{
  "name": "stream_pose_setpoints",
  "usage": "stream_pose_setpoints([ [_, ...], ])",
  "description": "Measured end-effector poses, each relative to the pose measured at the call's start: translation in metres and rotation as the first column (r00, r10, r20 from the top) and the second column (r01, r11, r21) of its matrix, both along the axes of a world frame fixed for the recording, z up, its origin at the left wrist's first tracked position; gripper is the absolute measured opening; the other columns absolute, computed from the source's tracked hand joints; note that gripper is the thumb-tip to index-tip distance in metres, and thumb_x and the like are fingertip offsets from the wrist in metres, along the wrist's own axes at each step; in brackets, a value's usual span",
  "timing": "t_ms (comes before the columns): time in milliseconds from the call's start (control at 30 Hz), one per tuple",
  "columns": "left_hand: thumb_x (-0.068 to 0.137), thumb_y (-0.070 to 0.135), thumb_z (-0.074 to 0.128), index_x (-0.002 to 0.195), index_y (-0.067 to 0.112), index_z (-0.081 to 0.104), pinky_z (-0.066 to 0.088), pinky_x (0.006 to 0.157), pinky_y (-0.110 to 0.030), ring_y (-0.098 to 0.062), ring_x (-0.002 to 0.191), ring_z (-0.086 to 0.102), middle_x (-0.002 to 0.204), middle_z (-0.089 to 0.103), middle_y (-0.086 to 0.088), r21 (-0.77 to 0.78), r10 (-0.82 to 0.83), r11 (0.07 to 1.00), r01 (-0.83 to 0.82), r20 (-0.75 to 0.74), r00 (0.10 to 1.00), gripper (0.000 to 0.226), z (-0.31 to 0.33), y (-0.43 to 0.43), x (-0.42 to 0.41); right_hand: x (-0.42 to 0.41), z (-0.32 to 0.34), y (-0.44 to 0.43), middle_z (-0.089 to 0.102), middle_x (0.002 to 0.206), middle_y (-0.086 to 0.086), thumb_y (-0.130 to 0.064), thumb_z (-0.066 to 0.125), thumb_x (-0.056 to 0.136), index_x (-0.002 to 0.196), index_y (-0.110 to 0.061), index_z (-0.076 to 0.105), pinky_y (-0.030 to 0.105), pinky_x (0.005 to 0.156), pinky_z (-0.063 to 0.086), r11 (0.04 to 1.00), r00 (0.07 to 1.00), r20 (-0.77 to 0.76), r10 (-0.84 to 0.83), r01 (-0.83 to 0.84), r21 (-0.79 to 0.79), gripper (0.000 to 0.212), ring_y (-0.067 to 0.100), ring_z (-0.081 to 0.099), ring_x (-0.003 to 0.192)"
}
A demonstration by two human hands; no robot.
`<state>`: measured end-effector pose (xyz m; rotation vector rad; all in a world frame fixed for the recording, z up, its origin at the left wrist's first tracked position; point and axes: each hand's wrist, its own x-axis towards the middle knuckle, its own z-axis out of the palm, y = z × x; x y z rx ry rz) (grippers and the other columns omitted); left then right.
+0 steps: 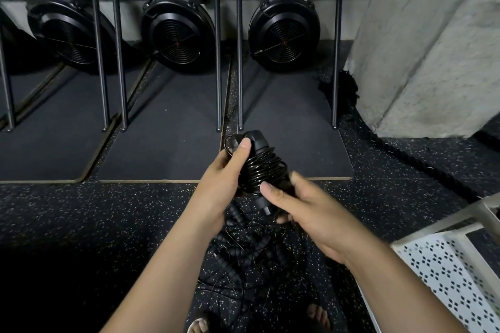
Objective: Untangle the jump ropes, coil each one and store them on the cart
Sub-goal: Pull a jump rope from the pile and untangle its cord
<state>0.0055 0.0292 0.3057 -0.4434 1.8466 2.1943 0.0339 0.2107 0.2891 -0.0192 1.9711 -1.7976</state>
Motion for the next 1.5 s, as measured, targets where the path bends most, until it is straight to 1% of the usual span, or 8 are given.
stream_pose_setpoints([
  [200, 0.084, 0.076, 0.072, 0.125, 0.037, 0.066, 0.051, 0.112, -0.045, -0.007, 0.116, 0.072, 0.12, 0.077, 0.016, -0.147, -0.018, 0.989, -0.002, -0.134, 0.991, 0.057, -0.008, 0.014, 0.007, -0.003, 0.008, 0.001, 0.079, 0.118, -0.001, -0.056, 0.074, 0.092, 0.126, -0.031, 0.066, 0.038, 0.085, 0.057, 0.979, 0.984, -0.051, -0.171, 0.164, -0.119, 0.043, 0.018, 0.074, 0.105],
  [600, 0.097, 0.041, 0.07, 0.125, 0.021, 0.07, 0.056, 0.098, -0.031, -0.015, 0.113, 0.074, 0.117, 0.079, 0.003, -0.14, -0.197, 0.977, 0.158, -0.336, 0.921, 0.034, 0.059, 0.061, 0.064, 0.065, 0.077, 0.068, 0.08, 0.108, 0.01, -0.045, 0.059, 0.105, 0.126, -0.02, 0.07, 0.04, 0.077, 0.062, 0.983, 0.967, -0.181, -0.178, 0.184, 0.013, 0.035, 0.027, 0.078, 0.093],
  [733, 0.1, 0.041, 0.066, 0.124, 0.019, 0.072, 0.055, 0.105, -0.039, -0.02, 0.116, 0.073, 0.118, 0.079, -0.002, -0.14, -0.315, 0.949, 0.283, -0.348, 0.883, 0.034, 0.09, 0.097, 0.098, 0.115, 0.107, 0.114, 0.08, 0.106, 0.012, -0.061, 0.052, 0.105, 0.12, -0.021, 0.076, 0.055, 0.094, 0.061, 0.957, 0.944, -0.185, -0.272, 0.286, 0.054, 0.05, 0.033, 0.078, 0.097],
  [867, 0.096, 0.053, 0.064, 0.124, 0.024, 0.073, 0.054, 0.108, -0.05, -0.021, 0.113, 0.074, 0.117, 0.079, 0.001, -0.238, -0.483, 0.874, 0.423, -0.342, 0.806, 0.041, 0.115, 0.14, 0.128, 0.163, 0.126, 0.154, 0.077, 0.126, -0.003, -0.069, 0.056, 0.101, 0.133, -0.035, 0.071, 0.051, 0.11, 0.053, 0.884, 0.868, -0.177, -0.465, 0.468, -0.028, 0.049, 0.019, 0.072, 0.121],
  [967, 0.089, 0.062, 0.068, 0.13, 0.033, 0.066, 0.056, 0.105, -0.04, -0.005, 0.11, 0.073, 0.117, 0.077, 0.011, -0.333, -0.542, 0.835, 0.439, -0.352, 0.763, 0.05, 0.124, 0.174, 0.147, 0.197, 0.135, 0.179, 0.078, 0.121, 0.004, -0.046, 0.054, 0.11, 0.129, -0.027, 0.068, 0.041, 0.09, 0.06, 0.84, 0.827, -0.146, -0.543, 0.537, -0.077, 0.03, 0.023, 0.075, 0.112],
  [1100, 0.09, 0.053, 0.078, 0.118, 0.031, 0.065, 0.052, 0.083, -0.019, 0.004, 0.095, 0.071, 0.107, 0.075, 0.01, -0.409, -0.545, 0.82, 0.4, -0.347, 0.764, 0.038, 0.122, 0.219, 0.166, 0.237, 0.127, 0.202, 0.078, 0.116, 0.004, -0.039, 0.055, 0.111, 0.122, -0.03, 0.068, 0.033, 0.077, 0.06, 0.706, 0.695, -0.126, -0.708, 0.705, -0.073, 0.019, 0.021, 0.076, 0.103],
  [1267, 0.093, 0.049, 0.079, 0.098, 0.027, 0.072, 0.054, 0.082, -0.025, -0.003, 0.091, 0.071, 0.097, 0.076, 0.01, -0.509, -0.639, 0.746, 0.429, -0.368, 0.675, 0.024, 0.101, 0.281, 0.175, 0.264, 0.1, 0.221, 0.079, 0.105, -0.002, -0.045, 0.055, 0.11, 0.119, -0.036, 0.068, 0.053, 0.099, 0.06, 0.448, 0.443, -0.08, -0.893, 0.892, -0.066, 0.018, 0.023, 0.075, 0.104],
  [1500, 0.102, 0.047, 0.069, 0.121, 0.024, 0.075, 0.043, 0.082, -0.003, 0.0, 0.106, 0.069, 0.113, 0.077, 0.012, -0.676, -0.813, 0.557, 0.482, -0.326, 0.483, 0.031, 0.081, 0.347, 0.161, 0.258, 0.073, 0.237, 0.071, 0.102, -0.009, -0.061, 0.051, 0.105, 0.126, -0.038, 0.056, 0.05, 0.102, 0.056, 0.225, 0.226, -0.016, -0.974, 0.974, 0.026, 0.032, 0.016, 0.068, 0.097],
])
